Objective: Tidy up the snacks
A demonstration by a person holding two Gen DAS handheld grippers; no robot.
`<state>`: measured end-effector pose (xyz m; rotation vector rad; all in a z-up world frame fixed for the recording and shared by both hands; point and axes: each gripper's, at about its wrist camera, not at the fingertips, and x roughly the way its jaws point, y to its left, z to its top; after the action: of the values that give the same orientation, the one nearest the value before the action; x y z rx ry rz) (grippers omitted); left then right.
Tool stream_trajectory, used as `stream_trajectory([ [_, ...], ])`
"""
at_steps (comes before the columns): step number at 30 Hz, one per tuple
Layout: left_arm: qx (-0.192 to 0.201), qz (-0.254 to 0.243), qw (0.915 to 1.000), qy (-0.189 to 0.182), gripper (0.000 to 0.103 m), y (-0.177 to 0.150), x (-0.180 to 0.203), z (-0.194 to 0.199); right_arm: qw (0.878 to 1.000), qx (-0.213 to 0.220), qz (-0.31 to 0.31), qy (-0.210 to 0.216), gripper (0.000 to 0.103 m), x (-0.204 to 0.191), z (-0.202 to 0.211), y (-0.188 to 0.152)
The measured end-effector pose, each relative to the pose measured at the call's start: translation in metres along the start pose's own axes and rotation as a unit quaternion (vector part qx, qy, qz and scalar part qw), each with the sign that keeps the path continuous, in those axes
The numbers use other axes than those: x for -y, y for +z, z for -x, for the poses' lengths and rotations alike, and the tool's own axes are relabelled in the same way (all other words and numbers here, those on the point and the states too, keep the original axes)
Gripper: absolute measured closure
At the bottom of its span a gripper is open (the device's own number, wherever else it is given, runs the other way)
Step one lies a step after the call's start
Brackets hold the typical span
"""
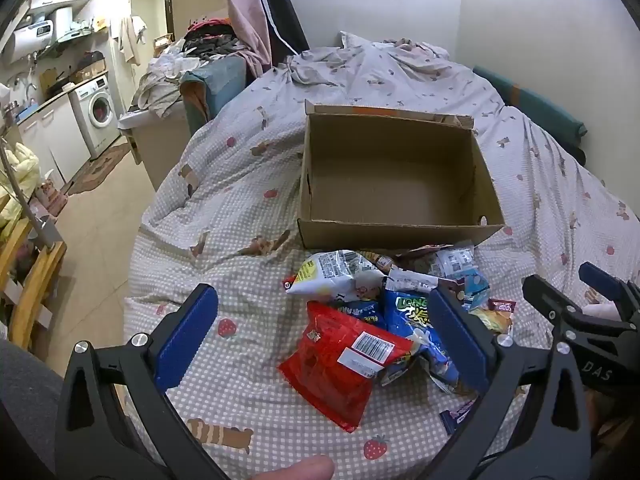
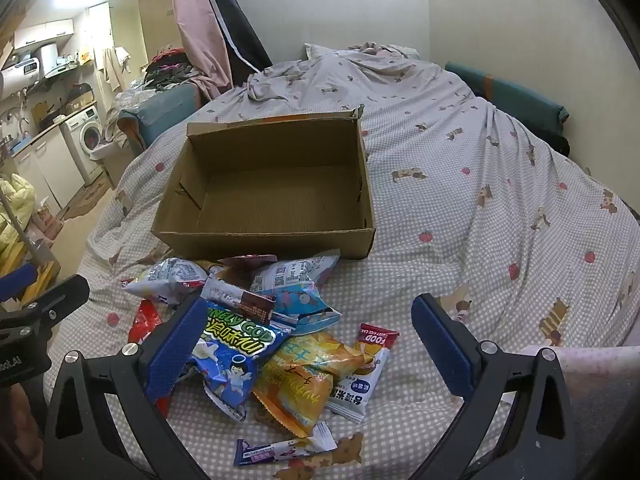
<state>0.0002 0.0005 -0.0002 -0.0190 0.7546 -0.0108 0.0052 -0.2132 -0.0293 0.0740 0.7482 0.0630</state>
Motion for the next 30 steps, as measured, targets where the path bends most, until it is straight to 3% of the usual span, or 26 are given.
stream_trajectory([
  [30, 0.000, -0.008, 0.9999, 0.006, 0.000, -0.0035, 0.0014, -0.0021, 1.000, 0.003, -0.002, 0.002, 0.000, 0.0002, 0.0008, 0.0005],
])
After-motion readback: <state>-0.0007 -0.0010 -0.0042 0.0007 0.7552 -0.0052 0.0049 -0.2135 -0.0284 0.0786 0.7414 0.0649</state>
